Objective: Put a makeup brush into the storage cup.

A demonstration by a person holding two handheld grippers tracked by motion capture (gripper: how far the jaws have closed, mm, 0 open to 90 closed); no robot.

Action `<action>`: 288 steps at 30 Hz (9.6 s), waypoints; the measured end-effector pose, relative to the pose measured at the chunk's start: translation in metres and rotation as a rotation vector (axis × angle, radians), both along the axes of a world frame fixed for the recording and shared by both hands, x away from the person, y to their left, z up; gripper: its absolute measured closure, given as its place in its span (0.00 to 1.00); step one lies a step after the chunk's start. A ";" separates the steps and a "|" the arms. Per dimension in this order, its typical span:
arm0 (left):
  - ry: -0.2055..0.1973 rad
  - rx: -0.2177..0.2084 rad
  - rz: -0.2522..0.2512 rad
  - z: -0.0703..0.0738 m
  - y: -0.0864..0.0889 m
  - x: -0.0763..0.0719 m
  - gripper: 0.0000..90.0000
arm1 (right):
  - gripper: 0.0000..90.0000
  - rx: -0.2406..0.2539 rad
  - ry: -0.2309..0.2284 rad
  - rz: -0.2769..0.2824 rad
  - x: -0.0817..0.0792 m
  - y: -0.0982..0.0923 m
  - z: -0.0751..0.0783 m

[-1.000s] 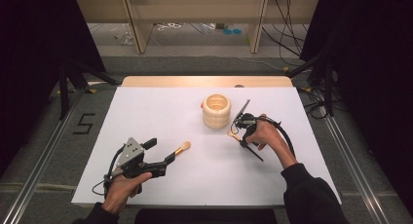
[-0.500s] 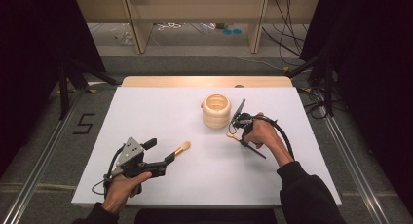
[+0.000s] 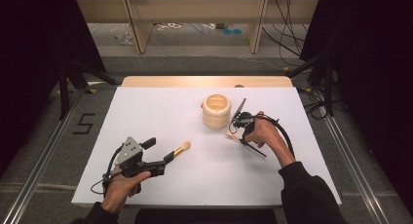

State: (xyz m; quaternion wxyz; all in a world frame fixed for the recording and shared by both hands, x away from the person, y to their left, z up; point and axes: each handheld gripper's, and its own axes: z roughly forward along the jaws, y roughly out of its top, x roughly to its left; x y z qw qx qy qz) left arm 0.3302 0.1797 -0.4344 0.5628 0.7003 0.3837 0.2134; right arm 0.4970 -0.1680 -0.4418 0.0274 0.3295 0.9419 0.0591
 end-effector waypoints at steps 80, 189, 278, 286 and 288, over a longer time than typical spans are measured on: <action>0.019 0.000 0.024 -0.002 0.004 0.003 0.18 | 0.92 0.857 -0.633 -0.039 0.006 -0.002 0.088; 0.020 0.003 0.013 -0.003 0.003 0.003 0.18 | 0.65 0.845 -0.602 -0.168 0.049 0.017 0.017; 0.041 0.028 0.016 -0.005 0.002 0.006 0.18 | 0.24 0.801 -0.601 -0.124 -0.088 -0.038 0.021; 0.048 0.034 0.023 -0.006 0.001 0.008 0.18 | 0.22 0.805 -0.572 -0.127 -0.092 -0.042 0.017; 0.048 0.042 0.014 -0.006 0.000 0.008 0.18 | 0.22 0.808 -0.565 -0.128 -0.093 -0.043 0.016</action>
